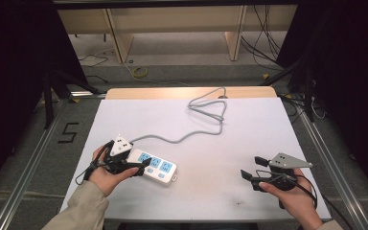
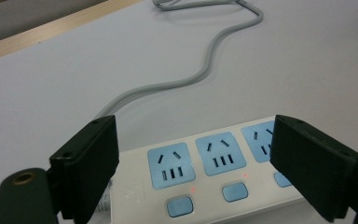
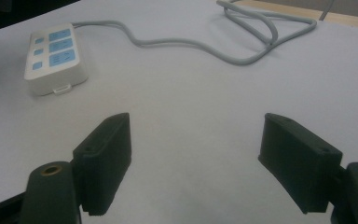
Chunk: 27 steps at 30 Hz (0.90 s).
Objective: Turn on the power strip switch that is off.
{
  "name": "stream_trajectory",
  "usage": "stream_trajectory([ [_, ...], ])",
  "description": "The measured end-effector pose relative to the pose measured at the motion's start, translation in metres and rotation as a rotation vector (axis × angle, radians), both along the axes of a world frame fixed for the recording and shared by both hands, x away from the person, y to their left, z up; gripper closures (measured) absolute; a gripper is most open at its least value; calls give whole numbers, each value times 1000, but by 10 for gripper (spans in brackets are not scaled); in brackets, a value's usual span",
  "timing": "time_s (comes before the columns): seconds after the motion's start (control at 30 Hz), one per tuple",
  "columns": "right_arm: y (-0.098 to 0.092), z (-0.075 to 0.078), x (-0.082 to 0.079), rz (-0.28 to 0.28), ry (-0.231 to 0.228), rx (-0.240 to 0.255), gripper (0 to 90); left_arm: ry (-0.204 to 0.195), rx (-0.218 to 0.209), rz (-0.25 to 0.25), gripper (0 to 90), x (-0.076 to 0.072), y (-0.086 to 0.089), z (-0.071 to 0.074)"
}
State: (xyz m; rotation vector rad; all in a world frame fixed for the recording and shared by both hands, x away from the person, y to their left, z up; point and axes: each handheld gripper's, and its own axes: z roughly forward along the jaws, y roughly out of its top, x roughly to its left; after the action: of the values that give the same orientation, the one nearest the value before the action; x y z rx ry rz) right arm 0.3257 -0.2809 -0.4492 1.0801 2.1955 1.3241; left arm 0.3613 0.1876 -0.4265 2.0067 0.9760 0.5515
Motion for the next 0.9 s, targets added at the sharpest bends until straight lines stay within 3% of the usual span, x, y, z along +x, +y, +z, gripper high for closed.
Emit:
stream_trajectory([
  [0.43,1,-1,0,13,5,-7,235,-14,7,11,151,-9,14,-5],
  [0.9,1,-2,0,20,8,-9,223,5,19,29,151,-18,33,-13],
])
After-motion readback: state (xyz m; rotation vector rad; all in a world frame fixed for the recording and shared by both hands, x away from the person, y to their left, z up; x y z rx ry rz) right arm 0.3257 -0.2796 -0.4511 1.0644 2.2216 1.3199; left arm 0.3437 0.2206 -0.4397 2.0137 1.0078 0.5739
